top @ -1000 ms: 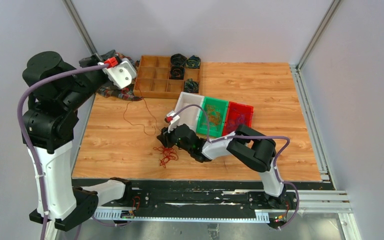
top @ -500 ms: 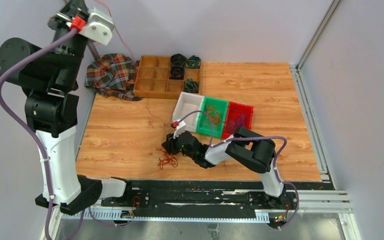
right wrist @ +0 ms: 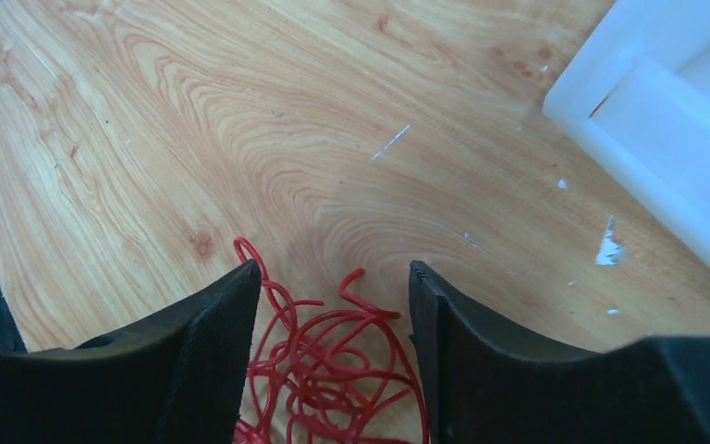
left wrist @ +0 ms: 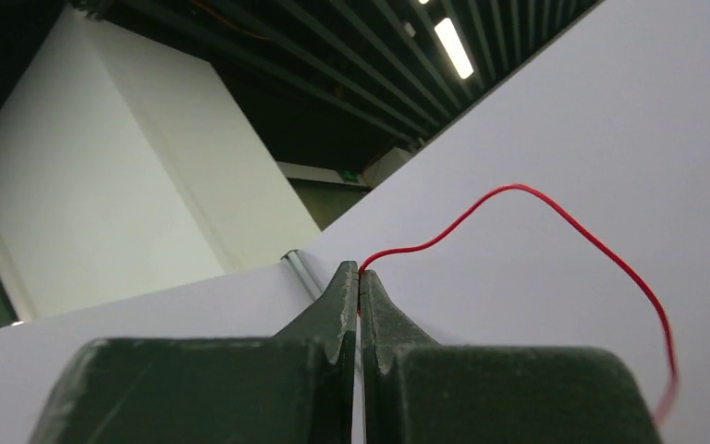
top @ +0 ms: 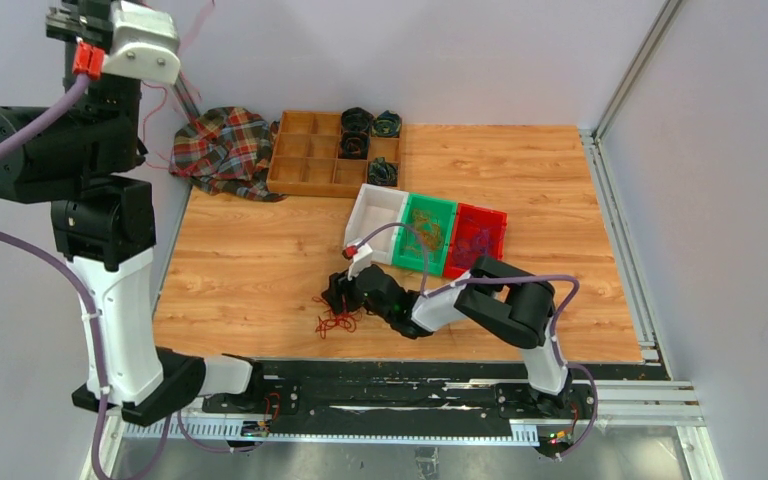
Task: Untangle the cables
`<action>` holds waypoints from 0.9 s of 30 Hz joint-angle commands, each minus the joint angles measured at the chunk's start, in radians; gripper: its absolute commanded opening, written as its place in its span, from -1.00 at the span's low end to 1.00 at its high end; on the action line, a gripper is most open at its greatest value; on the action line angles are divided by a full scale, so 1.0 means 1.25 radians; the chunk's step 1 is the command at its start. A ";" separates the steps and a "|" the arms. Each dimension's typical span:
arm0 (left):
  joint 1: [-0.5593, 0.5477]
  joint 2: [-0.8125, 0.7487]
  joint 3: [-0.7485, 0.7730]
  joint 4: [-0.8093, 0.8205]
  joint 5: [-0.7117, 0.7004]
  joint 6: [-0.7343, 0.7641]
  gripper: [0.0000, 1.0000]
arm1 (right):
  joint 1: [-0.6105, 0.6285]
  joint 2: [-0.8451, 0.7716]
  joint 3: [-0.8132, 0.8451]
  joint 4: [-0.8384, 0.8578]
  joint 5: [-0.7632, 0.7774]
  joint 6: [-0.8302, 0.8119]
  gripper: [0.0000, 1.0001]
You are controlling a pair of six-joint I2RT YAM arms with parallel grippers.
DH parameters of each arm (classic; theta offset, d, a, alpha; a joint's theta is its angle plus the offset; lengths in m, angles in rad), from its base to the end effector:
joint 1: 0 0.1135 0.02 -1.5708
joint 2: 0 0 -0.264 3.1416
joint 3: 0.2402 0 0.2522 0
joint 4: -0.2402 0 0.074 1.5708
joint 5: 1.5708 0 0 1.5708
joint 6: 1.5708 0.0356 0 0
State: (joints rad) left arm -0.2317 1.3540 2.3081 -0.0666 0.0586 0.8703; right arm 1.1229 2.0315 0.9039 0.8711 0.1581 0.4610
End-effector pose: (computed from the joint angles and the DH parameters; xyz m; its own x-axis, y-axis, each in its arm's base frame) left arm 0.1213 -0.0308 0.6908 0.6893 0.6215 -0.3722 -0.4061 0.7570 0.5120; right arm 0.1792 0.3601 0.1267 -0.4650 0.0465 -0.8841 -0.6892 0.6077 0.3945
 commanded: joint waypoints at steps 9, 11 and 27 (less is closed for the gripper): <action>-0.004 -0.147 -0.223 -0.145 0.258 -0.072 -0.99 | 0.012 -0.336 0.011 -0.075 0.001 -0.218 0.50; -0.003 -0.171 -0.275 -0.148 0.306 -0.074 -0.99 | 0.010 -0.391 0.019 -0.091 -0.006 -0.266 0.51; -0.020 -0.208 -0.395 0.017 0.350 -0.085 -0.99 | -0.039 -0.511 -0.092 -0.203 -0.086 -0.251 0.54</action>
State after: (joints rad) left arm -0.2466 1.1080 1.8111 -0.1520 0.4995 0.7738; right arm 1.0855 1.3819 0.8410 0.6502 0.1028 0.1020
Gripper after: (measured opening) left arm 0.011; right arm 0.768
